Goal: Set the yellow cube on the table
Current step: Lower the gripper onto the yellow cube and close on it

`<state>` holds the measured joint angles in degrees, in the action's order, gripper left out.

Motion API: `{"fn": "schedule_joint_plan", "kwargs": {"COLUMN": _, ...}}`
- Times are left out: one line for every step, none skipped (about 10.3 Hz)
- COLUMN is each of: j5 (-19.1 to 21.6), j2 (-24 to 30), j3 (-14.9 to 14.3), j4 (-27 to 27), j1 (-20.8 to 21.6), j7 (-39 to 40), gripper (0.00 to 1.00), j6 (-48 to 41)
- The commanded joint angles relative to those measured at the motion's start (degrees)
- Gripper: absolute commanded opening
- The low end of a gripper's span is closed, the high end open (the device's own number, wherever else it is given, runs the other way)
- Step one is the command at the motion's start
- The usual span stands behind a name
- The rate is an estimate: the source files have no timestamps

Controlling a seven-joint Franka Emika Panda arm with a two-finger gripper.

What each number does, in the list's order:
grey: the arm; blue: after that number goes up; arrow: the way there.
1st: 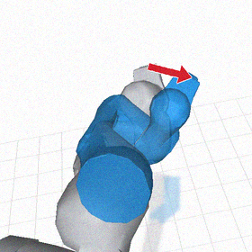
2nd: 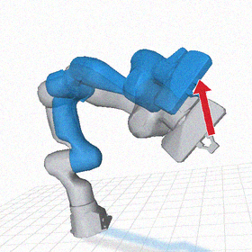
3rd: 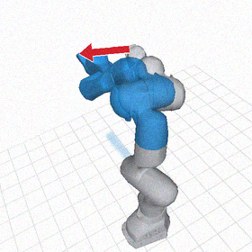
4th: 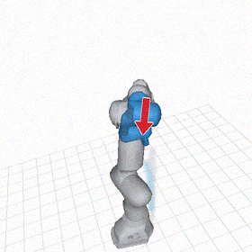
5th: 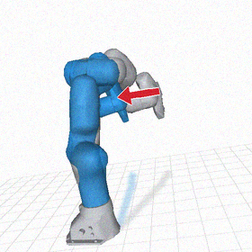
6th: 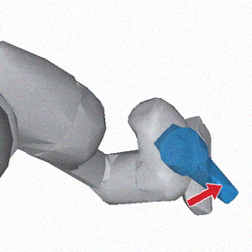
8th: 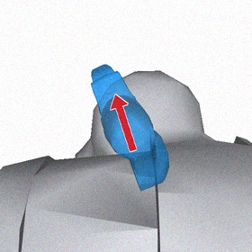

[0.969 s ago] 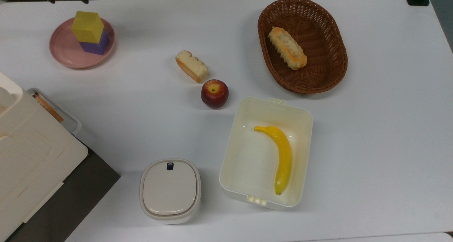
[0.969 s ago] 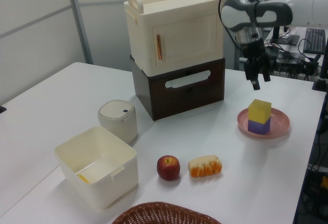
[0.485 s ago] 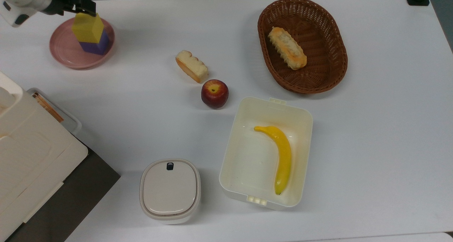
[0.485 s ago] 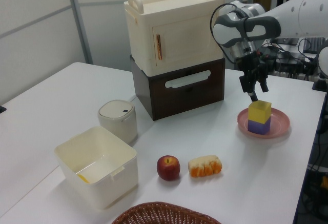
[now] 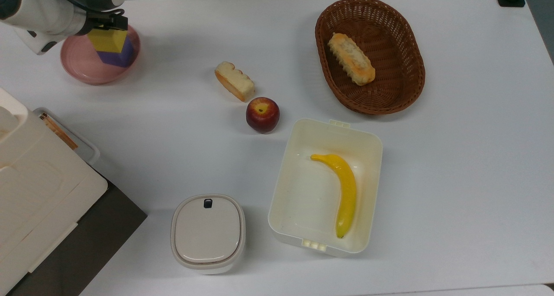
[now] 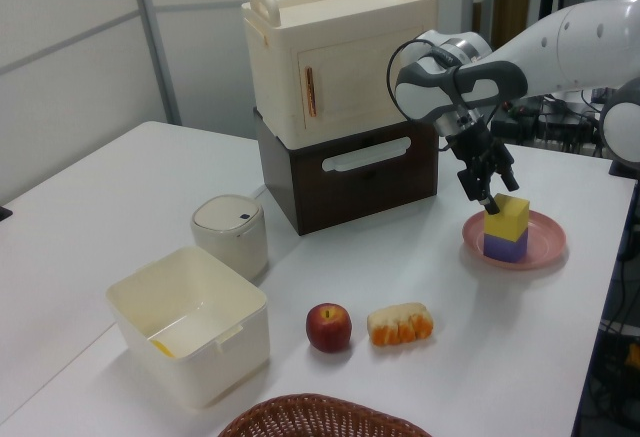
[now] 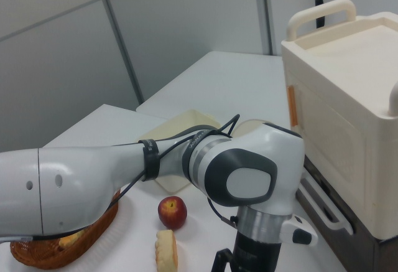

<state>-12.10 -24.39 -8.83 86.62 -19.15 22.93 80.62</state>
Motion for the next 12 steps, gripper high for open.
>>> {"fn": "schedule_joint_plan", "kwargs": {"j5": -2.5, "j2": 0.8, "j3": 0.0, "j4": 2.6, "j1": 0.5, "j7": -1.1, "gripper": 0.86, "j6": 2.3}}
{"fn": "schedule_joint_plan", "kwargs": {"j5": -2.5, "j2": 0.8, "j3": 0.0, "j4": 2.6, "j1": 1.4, "j7": -1.1, "gripper": 0.66, "j6": 2.3}}
{"fn": "schedule_joint_plan", "kwargs": {"j5": -2.6, "j2": 0.8, "j3": 0.0, "j4": 2.5, "j1": 1.6, "j7": -1.0, "gripper": 0.37, "j6": 2.3}}
{"fn": "schedule_joint_plan", "kwargs": {"j5": -2.5, "j2": 0.8, "j3": 0.0, "j4": 2.5, "j1": 1.8, "j7": -1.0, "gripper": 0.19, "j6": 2.2}}
{"fn": "schedule_joint_plan", "kwargs": {"j5": -2.5, "j2": 0.9, "j3": 0.0, "j4": 2.1, "j1": 2.4, "j7": -1.0, "gripper": 0.12, "j6": 1.8}}
{"fn": "schedule_joint_plan", "kwargs": {"j5": -2.5, "j2": 1.1, "j3": 0.0, "j4": 1.7, "j1": 2.6, "j7": -1.0, "gripper": 0.12, "j6": 1.6}}
{"fn": "schedule_joint_plan", "kwargs": {"j5": -2.6, "j2": 1.6, "j3": 0.0, "j4": 1.4, "j1": 3.3, "j7": -1.0, "gripper": 0.12, "j6": 1.5}}
{"fn": "schedule_joint_plan", "kwargs": {"j5": -2.6, "j2": 1.7, "j3": 0.0, "j4": 0.1, "j1": 3.9, "j7": -1.0, "gripper": 0.12, "j6": 1.1}}
{"fn": "schedule_joint_plan", "kwargs": {"j5": -2.6, "j2": 1.6, "j3": 0.0, "j4": -1.6, "j1": 4.4, "j7": -1.0, "gripper": 0.12, "j6": 0.0}}
{"fn": "schedule_joint_plan", "kwargs": {"j5": -2.6, "j2": 1.7, "j3": 0.0, "j4": -2.5, "j1": 5.1, "j7": -1.0, "gripper": 0.12, "j6": -0.4}}
{"fn": "schedule_joint_plan", "kwargs": {"j5": -2.7, "j2": 1.7, "j3": 0.0, "j4": -2.9, "j1": 6.4, "j7": -1.2, "gripper": 0.13, "j6": -0.4}}
{"fn": "schedule_joint_plan", "kwargs": {"j5": -2.7, "j2": 1.6, "j3": 0.0, "j4": -3.0, "j1": 8.7, "j7": -3.5, "gripper": 0.14, "j6": 0.0}}
